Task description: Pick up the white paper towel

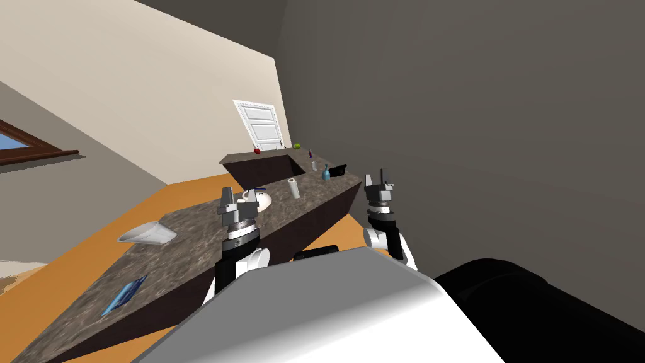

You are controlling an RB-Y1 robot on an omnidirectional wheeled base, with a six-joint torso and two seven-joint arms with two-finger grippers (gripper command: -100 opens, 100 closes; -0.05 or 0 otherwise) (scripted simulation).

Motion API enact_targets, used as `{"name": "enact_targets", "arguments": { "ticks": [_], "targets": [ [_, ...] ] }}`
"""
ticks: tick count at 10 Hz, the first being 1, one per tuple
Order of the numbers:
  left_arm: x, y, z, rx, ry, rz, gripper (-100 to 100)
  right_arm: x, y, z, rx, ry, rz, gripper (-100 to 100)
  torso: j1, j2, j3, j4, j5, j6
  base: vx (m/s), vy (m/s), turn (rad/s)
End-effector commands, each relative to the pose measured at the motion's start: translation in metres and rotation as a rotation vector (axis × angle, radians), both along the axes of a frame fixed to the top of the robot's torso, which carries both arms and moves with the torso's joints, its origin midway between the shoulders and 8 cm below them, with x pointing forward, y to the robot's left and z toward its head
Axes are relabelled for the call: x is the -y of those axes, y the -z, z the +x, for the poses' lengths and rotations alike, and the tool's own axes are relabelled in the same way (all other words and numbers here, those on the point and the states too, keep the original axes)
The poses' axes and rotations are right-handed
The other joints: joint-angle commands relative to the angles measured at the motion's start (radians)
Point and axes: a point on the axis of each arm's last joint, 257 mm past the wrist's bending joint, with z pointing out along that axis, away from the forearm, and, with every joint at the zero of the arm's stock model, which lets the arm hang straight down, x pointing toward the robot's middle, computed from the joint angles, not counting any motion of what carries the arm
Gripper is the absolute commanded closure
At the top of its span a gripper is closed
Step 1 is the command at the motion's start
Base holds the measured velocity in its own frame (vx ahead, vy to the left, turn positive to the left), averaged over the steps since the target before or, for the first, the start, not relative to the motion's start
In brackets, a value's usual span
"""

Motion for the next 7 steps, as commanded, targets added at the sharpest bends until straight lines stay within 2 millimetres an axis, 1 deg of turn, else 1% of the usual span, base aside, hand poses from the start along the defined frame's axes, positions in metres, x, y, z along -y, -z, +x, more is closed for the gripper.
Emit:
{"name": "enact_targets", "arguments": {
  "ticks": [1,4,7],
  "targets": [
    [0.003,0.004,0.001,-0.013,0.034,0.008,-100,0.0,0.0,0.0,0.0,0.0,0.0,0,0.0,0.0,0.0,0.0,0.0,0.0,-0.015,-0.016,-0.001],
    [0.003,0.014,0.004,-0.037,0.091,-0.017,-100,0.0,0.0,0.0,0.0,0.0,0.0,0,-0.003,0.003,0.002,0.001,-0.001,0.0,-0.051,-0.041,-0.004],
    [-0.002,0.029,0.008,-0.067,0.151,-0.09,-100,0.0,0.0,0.0,0.0,0.0,0.0,0,-0.004,0.004,0.002,0.001,-0.001,0.0,-0.054,-0.054,-0.011]
  ]
}}
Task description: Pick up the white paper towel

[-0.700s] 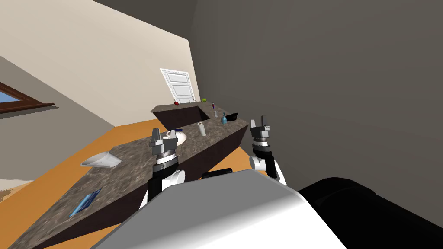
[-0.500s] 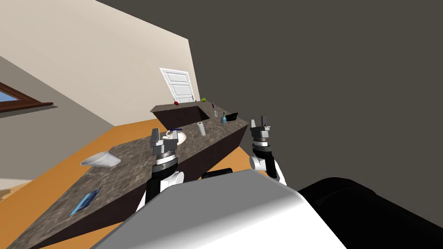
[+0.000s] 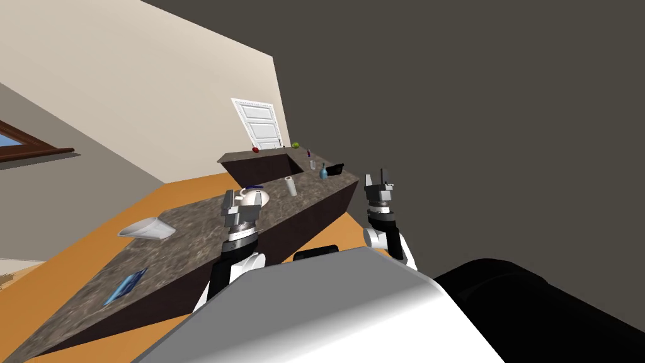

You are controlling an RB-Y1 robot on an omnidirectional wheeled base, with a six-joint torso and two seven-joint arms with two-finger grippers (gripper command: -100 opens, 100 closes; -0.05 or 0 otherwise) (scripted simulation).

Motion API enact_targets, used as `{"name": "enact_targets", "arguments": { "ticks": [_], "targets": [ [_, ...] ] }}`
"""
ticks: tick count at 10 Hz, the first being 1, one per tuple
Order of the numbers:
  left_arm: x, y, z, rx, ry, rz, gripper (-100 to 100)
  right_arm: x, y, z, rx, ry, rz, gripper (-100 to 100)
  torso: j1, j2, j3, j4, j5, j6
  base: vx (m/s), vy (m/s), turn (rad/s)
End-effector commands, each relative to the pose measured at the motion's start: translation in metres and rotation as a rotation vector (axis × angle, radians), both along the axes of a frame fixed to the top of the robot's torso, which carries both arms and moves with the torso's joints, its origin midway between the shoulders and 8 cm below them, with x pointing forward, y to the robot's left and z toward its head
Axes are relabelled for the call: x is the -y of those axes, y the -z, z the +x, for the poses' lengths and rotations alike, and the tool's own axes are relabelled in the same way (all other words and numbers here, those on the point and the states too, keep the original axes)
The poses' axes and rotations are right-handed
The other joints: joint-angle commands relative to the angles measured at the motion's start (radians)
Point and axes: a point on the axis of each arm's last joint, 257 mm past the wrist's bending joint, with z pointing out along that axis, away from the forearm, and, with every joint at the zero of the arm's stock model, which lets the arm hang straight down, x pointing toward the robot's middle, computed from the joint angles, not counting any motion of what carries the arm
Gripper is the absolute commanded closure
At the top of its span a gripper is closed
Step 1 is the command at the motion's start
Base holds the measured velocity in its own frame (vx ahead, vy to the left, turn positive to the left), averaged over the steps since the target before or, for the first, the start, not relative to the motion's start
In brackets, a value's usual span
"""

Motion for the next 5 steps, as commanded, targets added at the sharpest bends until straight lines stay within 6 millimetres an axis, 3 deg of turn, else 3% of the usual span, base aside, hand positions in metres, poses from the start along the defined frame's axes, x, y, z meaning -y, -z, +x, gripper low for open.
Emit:
{"name": "enact_targets", "arguments": {
  "ticks": [1,5],
  "targets": [
    [-0.003,0.009,0.003,-0.02,0.032,-0.054,-100,0.0,0.0,0.0,0.0,0.0,0.0,0,0.0,0.0,0.0,0.0,0.0,0.0,-0.05,-0.058,-0.02],
    [-0.019,0.037,0.01,-0.071,0.096,-0.225,-100,0.0,0.0,0.0,0.0,0.0,0.0,0,-0.002,0.0,0.0,0.0,0.0,0.0,-0.053,-0.079,-0.03]
  ]
}}
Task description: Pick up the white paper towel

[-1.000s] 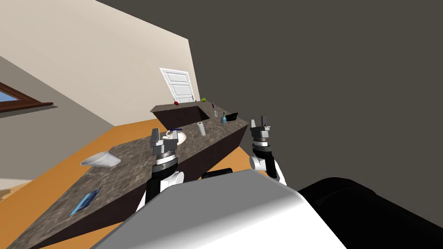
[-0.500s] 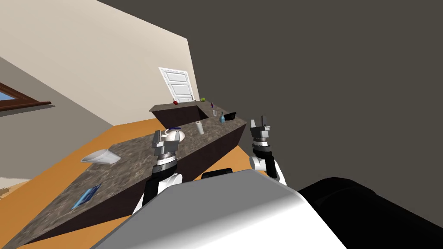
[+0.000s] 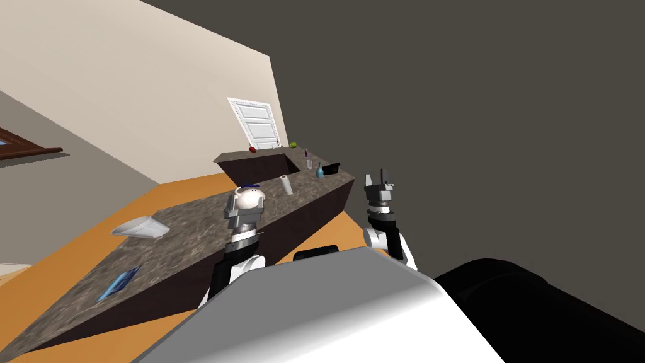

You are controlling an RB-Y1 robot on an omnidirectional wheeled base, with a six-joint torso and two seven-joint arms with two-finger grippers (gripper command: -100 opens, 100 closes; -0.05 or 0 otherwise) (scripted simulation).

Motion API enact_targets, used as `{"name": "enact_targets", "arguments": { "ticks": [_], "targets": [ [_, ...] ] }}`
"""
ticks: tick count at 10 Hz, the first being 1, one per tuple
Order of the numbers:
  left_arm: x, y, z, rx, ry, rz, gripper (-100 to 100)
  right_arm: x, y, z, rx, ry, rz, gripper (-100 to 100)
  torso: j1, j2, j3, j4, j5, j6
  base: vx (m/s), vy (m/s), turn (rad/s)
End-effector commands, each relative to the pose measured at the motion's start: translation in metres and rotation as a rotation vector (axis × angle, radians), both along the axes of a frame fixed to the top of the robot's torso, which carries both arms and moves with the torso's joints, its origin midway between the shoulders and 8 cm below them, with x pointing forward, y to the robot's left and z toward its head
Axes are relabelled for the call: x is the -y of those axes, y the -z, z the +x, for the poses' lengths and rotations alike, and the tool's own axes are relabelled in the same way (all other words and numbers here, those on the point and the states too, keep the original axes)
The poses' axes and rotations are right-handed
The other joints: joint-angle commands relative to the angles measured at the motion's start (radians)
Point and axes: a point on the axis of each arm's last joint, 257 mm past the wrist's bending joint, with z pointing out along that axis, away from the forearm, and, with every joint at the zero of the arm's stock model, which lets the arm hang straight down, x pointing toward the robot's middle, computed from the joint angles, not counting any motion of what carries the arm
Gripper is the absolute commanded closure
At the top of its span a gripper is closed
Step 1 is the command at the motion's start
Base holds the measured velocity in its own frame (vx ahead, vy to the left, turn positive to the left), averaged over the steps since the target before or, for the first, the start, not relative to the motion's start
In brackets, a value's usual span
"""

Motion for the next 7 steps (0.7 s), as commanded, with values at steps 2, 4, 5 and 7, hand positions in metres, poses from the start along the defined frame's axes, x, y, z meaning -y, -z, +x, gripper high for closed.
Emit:
{"name": "enact_targets", "arguments": {
  "ticks": [2,4,5,7],
  "targets": [
    [-0.015,0.019,0.006,-0.034,0.032,-0.127,-100,0.0,0.0,0.0,0.0,0.0,0.0,0,0.0,0.0,0.0,0.0,0.0,0.0,-0.045,-0.088,-0.046],
    [-0.022,0.029,0.008,-0.047,0.041,-0.188,-100,0.0,0.0,0.0,0.0,0.0,0.0,0,-0.001,-0.001,0.0,0.0,0.0,0.0,-0.032,-0.089,-0.035],
    [-0.028,0.038,0.01,-0.06,0.047,-0.242,-100,0.0,0.0,0.0,0.0,0.0,0.0,0,0.0,-0.001,-0.001,0.0,0.0,0.0,-0.012,-0.053,-0.043],
    [-0.043,0.058,0.013,-0.083,0.051,-0.345,-100,0.0,0.0,0.0,0.0,0.0,0.0,0,0.001,-0.002,-0.001,0.0,0.0,0.0,-0.012,-0.088,-0.072]
  ]
}}
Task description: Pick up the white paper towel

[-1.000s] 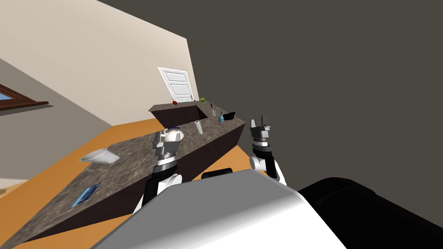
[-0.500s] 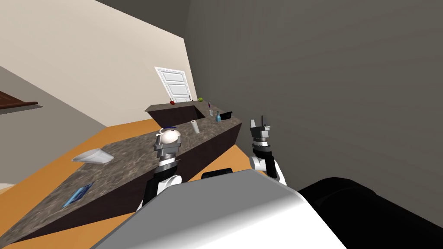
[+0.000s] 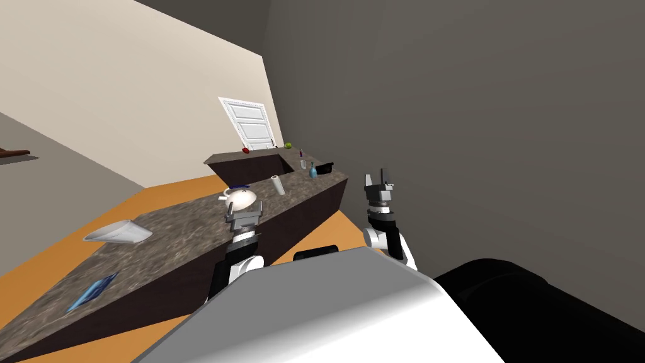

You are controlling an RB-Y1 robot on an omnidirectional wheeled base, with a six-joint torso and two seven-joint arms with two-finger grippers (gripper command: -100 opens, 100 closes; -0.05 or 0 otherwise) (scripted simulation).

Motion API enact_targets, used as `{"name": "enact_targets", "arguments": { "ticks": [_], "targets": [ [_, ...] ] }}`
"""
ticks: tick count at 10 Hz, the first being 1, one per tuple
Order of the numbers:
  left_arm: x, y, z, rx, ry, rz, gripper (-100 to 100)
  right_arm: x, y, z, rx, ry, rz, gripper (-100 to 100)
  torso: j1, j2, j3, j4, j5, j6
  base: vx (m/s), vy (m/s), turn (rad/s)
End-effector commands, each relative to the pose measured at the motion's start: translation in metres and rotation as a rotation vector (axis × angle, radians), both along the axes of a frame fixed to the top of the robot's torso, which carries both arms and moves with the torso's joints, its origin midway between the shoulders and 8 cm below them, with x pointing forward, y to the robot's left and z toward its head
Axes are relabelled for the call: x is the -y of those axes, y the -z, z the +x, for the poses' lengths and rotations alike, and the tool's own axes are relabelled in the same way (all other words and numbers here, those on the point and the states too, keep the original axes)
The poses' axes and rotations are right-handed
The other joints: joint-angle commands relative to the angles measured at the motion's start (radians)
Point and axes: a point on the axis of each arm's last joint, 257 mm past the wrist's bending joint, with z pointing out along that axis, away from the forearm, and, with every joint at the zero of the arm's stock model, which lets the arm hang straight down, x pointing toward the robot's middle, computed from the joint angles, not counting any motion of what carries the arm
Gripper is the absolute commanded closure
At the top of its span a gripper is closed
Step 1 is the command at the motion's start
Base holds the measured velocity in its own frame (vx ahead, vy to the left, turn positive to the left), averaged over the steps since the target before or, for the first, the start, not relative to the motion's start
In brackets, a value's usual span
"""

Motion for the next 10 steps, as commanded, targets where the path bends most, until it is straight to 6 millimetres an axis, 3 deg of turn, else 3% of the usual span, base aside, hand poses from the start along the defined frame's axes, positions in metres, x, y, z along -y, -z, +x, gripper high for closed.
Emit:
{"name": "enact_targets", "arguments": {
  "ticks": [1,2,10],
  "targets": [
    [-0.012,0.016,0.002,-0.018,0.0,-0.085,-100,0.0,0.0,0.0,0.0,0.0,0.0,0,0.0,0.0,0.0,0.0,0.0,0.0,0.005,-0.109,-0.076],
    [-0.014,0.017,0.002,-0.017,0.0,-0.097,-100,0.0,0.0,0.0,0.0,0.0,0.0,0,-0.001,-0.001,0.0,0.0,0.0,0.0,0.002,-0.07,-0.026],
    [-0.08,0.09,0.006,-0.066,-0.065,-0.443,-100,0.0,0.0,0.0,0.0,0.0,0.0,0,0.003,-0.004,-0.002,-0.001,0.0,0.0,0.036,-0.07,-0.088]
  ]
}}
